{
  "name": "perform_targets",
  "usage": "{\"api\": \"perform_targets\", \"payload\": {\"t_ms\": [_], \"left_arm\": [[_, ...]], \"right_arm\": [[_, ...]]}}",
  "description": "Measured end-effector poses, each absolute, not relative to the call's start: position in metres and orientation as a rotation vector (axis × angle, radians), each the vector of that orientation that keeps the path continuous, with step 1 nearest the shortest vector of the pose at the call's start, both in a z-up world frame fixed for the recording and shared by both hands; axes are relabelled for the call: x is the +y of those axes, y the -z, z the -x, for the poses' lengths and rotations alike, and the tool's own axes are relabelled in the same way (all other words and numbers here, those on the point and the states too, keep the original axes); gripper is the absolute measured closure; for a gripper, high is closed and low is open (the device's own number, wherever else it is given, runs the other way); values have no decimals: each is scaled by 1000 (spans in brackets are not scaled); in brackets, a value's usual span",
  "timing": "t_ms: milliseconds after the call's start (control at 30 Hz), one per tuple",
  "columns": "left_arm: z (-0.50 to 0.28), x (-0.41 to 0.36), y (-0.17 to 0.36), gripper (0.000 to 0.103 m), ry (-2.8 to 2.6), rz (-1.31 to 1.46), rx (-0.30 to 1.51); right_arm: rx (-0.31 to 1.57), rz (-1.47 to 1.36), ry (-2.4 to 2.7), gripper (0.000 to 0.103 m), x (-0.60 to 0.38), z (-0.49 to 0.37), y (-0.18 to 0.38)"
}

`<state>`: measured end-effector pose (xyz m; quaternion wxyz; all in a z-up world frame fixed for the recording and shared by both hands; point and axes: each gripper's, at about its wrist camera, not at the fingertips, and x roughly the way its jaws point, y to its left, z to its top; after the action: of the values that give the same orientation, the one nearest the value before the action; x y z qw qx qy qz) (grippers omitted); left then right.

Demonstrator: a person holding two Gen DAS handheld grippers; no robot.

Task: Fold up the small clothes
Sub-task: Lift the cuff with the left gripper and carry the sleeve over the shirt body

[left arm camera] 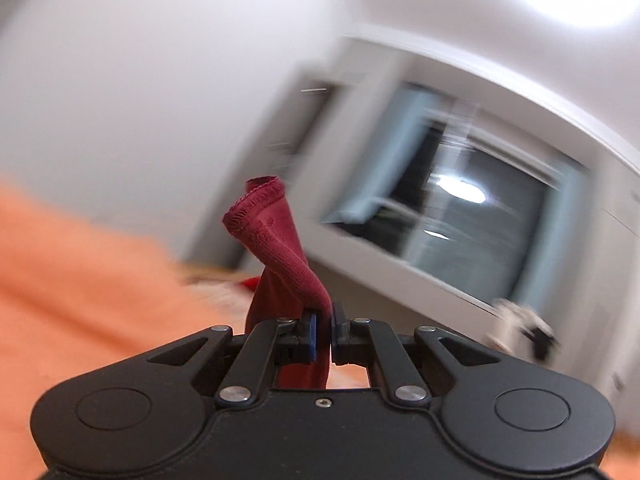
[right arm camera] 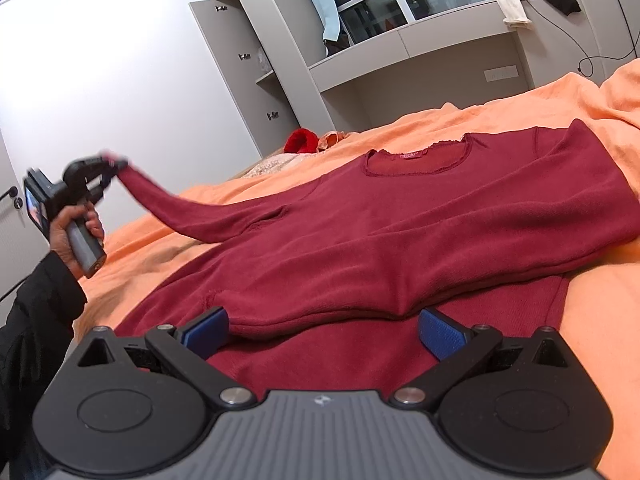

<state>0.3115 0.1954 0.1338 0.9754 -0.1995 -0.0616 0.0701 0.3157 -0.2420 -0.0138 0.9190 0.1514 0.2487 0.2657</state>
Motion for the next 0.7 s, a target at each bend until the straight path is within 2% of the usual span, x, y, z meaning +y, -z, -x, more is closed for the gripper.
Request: {"api": "perform_targets", "payload": {"t_ms": [167, 367, 567, 700], "left_arm": [[-300, 115, -152, 97, 106, 166, -126], [-292, 36, -138, 97, 318, -55, -62], [-292, -30, -89, 97, 456, -195, 43], [-308, -46, -44, 97, 523, -277, 142]], "right_arm": [[460, -336, -517, 0, -253, -312, 4], [379, -341, -457, 0, -271, -304, -10], [340, -393, -379, 0, -292, -302, -16], [329, -423, -342, 0, -303, -302, -18]]}}
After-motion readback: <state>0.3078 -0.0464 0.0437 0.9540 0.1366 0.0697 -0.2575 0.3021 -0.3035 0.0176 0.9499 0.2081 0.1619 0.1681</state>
